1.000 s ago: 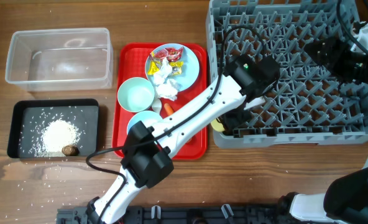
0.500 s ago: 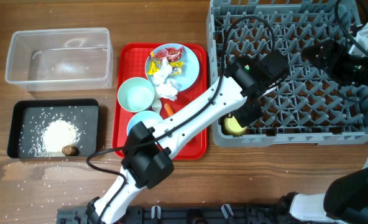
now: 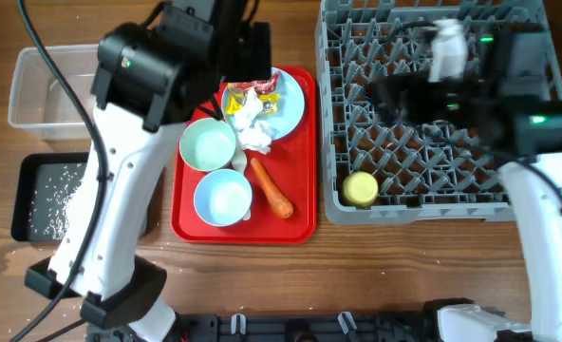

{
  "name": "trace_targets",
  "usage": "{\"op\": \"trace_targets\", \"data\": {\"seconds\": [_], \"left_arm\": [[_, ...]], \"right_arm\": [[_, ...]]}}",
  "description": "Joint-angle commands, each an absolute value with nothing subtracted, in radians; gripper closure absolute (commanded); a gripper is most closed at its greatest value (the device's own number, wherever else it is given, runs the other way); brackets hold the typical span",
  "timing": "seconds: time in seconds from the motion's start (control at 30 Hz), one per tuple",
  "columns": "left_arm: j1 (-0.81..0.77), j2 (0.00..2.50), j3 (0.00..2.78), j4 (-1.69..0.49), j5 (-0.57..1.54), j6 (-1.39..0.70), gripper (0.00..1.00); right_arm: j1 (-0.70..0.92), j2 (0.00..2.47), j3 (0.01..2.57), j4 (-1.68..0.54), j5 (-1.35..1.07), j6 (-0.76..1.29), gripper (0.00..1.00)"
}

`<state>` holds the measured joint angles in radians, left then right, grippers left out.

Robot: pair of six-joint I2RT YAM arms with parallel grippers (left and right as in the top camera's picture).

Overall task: Sort waste into correct bins and load items into the dishwasher rack
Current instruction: 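Reach the right gripper to the light-blue bowl and grasp its rim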

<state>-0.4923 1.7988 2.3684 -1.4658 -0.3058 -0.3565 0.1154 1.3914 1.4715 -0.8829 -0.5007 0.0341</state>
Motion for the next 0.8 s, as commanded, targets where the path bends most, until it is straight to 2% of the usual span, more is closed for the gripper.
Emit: {"op": "trace_targets", "data": {"seconds": [0.0,0.2,0.37,0.4,0.43,0.5,0.53,0.57,0.6,0.77], "left_arm": [[-0.421,1.812,2.362,-1.473,-0.304,-0.458,0.0],[-0.166,1.812,2.362,-1.478,-0.139,-0.487,0.0],[0.009,1.819,2.354,-1.486,-0.138,-0.487,0.0],[0.049,1.828,2.354,-1.485,-0.129,-0.487,0.0],[0.086,1.838,2.354,-1.486,-0.106,-0.487,0.0],[0.168,1.88,2.354,-1.492,-0.078,-0.487,0.0],[0.181,1.897,2.354,-1.496,-0.079,-0.487,0.0],[0.189,1.919,2.354,-1.503,-0.079,-0.487,0.0],[0.192,1.938,2.354,-1.507,-0.079,-0.487,0.0],[0.192,2.019,2.354,-1.5,-0.079,-0.487,0.0]], "right_arm": [[0.294,1.415,1.482,-0.841,-0.35,0.137,0.01],[0.493,1.563,1.481,-0.818,-0.348,0.187,0.0],[0.607,1.662,1.481,-0.815,-0.355,0.193,0.02],[0.641,1.694,1.481,-0.814,-0.355,0.194,0.07],[0.677,1.729,1.481,-0.814,-0.356,0.194,0.18],[0.742,1.811,1.481,-0.82,-0.357,0.215,0.35],[0.757,1.839,1.481,-0.823,-0.36,0.229,0.41],[0.771,1.871,1.481,-0.826,-0.368,0.239,0.53],[0.774,1.885,1.481,-0.827,-0.375,0.239,0.6],[0.752,1.947,1.491,-0.828,-0.415,0.265,0.62]]}}
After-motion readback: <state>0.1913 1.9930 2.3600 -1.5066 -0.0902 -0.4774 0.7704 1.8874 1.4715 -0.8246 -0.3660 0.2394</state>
